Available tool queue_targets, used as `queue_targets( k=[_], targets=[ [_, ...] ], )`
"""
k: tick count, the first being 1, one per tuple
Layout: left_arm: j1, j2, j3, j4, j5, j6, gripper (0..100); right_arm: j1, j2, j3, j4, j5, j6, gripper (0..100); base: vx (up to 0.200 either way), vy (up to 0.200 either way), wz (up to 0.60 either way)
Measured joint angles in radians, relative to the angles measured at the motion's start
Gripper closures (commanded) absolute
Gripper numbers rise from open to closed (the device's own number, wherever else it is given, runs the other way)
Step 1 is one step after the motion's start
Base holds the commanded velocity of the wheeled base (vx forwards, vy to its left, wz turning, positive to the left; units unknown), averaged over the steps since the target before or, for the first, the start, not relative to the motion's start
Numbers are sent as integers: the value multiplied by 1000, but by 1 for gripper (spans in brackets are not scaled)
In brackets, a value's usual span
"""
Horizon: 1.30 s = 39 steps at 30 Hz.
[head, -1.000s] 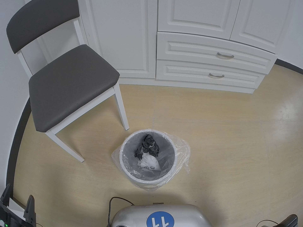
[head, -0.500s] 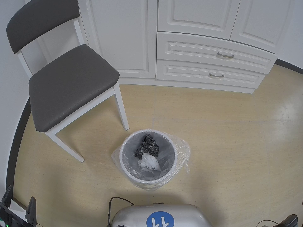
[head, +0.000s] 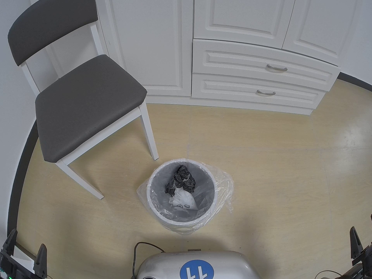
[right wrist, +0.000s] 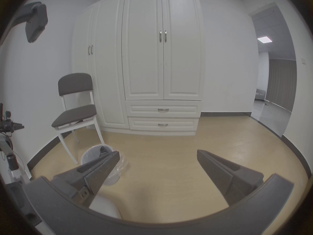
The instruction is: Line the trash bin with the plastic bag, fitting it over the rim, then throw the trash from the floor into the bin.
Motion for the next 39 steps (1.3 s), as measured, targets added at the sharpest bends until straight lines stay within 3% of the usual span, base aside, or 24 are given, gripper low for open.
queue_targets(
  k=[15, 28, 34, 39],
  targets=[
    [0, 0, 0, 1, -2, 5, 0, 0, 0, 0, 97, 15, -22, 0, 0, 0, 0],
    [-3, 3, 0, 4, -20, 20, 0, 2, 1, 0, 101, 25, -41, 0, 0, 0, 0],
    [-4, 8, 0, 2, -24, 6, 0, 8, 4, 0, 101, 26, 11, 0, 0, 0, 0],
    [0, 5, 0, 0, -15, -3, 0, 2, 3, 0, 99, 22, 2, 0, 0, 0, 0]
  ],
)
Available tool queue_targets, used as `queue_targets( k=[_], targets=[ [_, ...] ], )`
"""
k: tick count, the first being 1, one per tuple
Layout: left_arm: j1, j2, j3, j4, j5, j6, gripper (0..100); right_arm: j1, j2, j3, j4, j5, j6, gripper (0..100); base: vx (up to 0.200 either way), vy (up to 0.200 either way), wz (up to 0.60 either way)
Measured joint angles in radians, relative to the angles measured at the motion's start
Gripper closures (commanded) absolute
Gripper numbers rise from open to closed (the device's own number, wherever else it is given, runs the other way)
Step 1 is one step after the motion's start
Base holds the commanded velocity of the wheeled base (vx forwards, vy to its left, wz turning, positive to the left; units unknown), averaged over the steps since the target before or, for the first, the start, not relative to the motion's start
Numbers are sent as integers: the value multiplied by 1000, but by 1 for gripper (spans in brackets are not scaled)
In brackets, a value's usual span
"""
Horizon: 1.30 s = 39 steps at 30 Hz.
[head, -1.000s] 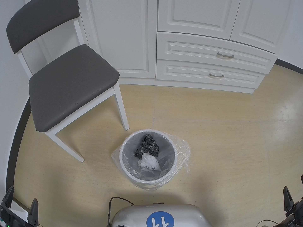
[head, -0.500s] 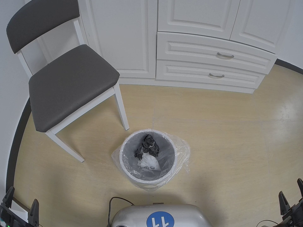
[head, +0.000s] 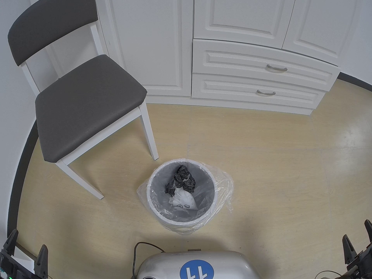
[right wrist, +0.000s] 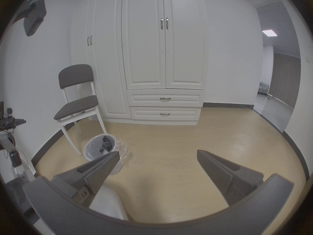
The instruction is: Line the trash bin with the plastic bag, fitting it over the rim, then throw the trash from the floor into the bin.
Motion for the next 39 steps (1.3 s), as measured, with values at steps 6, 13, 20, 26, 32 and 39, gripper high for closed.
queue_targets(
  k=[6, 13, 20, 26, 32, 39],
  targets=[
    [1, -2, 0, 1, -6, 20, 0, -1, 0, 0, 0, 1, -6, 0, 0, 0, 0],
    [1, -2, 0, 0, -5, 18, 0, 0, 0, 0, -1, -2, -2, 0, 0, 0, 0],
    [1, -2, 0, 0, -5, 17, 0, -1, 0, 0, -1, -2, -1, 0, 0, 0, 0],
    [1, -2, 0, 1, -4, 18, 0, -1, 0, 0, -2, -2, 0, 0, 0, 0, 0],
    [1, -2, 0, 1, -4, 18, 0, -1, 0, 0, -1, -2, 0, 0, 0, 0, 0],
    [1, -2, 0, 0, -5, 17, 0, -1, 0, 0, 0, -2, -4, 0, 0, 0, 0]
  ],
)
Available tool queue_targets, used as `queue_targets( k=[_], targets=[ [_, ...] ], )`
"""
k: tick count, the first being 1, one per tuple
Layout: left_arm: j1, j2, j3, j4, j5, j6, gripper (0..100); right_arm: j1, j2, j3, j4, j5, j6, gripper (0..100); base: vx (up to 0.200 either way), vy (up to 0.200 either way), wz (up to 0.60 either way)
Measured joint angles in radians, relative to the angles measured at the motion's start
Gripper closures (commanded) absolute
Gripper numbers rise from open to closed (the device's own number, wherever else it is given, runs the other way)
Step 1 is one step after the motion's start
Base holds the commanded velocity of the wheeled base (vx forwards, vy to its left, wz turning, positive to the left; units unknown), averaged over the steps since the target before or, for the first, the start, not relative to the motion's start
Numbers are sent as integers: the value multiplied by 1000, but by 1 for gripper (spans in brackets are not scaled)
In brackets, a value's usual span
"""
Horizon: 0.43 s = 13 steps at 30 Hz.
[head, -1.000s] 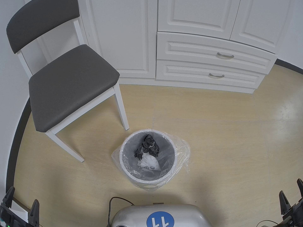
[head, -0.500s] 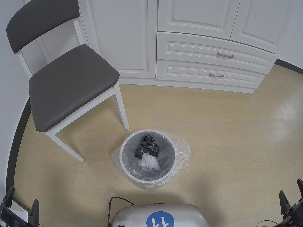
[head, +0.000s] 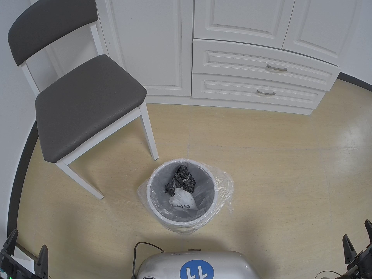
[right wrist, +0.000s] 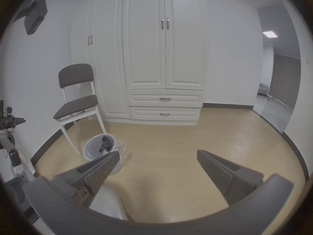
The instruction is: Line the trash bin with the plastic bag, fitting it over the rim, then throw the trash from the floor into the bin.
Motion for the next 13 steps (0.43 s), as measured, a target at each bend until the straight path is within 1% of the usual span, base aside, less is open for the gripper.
queue_targets(
  k=[13],
  targets=[
    [0, 0, 0, 0, 0, 0, 0, 0, 0, 0, 0, 0, 5, 0, 0, 0, 0]
  ],
)
